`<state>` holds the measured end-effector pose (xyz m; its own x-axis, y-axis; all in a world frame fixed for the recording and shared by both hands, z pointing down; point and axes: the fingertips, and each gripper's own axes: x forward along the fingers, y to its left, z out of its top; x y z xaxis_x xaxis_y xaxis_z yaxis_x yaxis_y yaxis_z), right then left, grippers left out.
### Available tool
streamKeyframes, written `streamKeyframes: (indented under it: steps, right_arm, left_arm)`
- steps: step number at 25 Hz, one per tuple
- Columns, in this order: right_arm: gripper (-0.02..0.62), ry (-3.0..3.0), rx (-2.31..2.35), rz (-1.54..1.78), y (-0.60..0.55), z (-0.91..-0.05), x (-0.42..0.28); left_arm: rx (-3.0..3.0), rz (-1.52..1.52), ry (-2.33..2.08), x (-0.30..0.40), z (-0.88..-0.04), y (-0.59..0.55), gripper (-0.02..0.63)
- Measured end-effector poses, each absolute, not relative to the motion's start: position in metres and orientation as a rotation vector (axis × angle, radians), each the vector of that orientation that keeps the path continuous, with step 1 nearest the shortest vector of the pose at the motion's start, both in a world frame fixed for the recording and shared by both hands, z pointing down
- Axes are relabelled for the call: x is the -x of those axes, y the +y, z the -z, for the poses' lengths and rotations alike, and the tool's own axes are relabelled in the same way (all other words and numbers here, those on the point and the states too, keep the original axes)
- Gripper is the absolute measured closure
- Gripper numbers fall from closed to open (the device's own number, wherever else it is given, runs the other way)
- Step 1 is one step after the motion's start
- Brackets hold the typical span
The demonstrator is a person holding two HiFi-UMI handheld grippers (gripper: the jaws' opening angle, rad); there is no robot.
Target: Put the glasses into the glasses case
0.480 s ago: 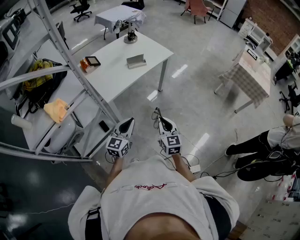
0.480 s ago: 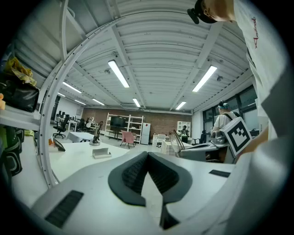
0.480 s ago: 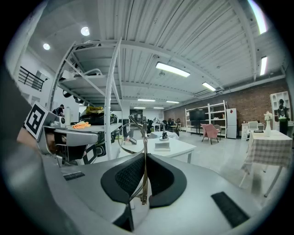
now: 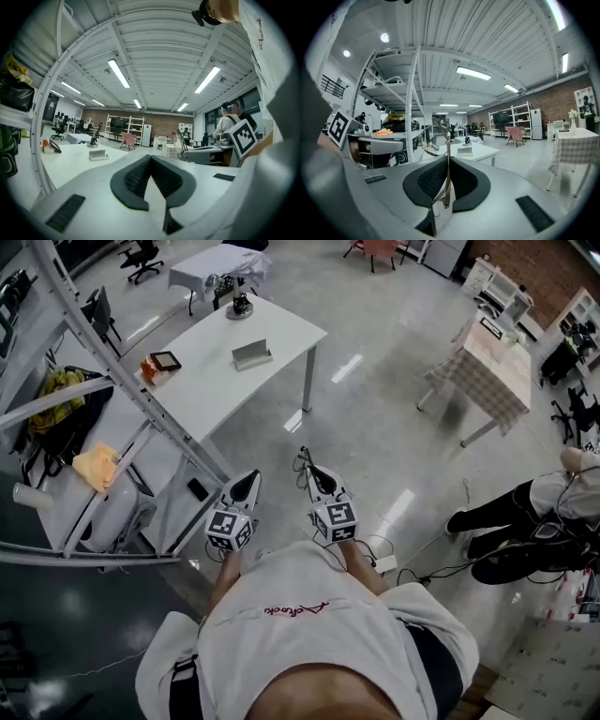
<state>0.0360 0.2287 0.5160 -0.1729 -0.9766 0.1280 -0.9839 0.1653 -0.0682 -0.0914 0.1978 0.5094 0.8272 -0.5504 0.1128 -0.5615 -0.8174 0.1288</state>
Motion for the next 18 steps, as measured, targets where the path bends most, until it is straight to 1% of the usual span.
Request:
streamKeyframes:
  steps: [9, 18]
  right_arm:
    - [0.560, -2.348, -1.982, -0.225, 0.250, -0.526, -0.073]
    - [0.560, -2.379, -1.941, -0.267, 0.257, -0.539, -0.090]
  left_arm:
    - [-2.864, -0.136, -0.829, 0.045, -0.516, 0.221, 0.583]
    - [-2.848, -0.171, -0.831, 0.020, -0.526, 0.234, 0.583]
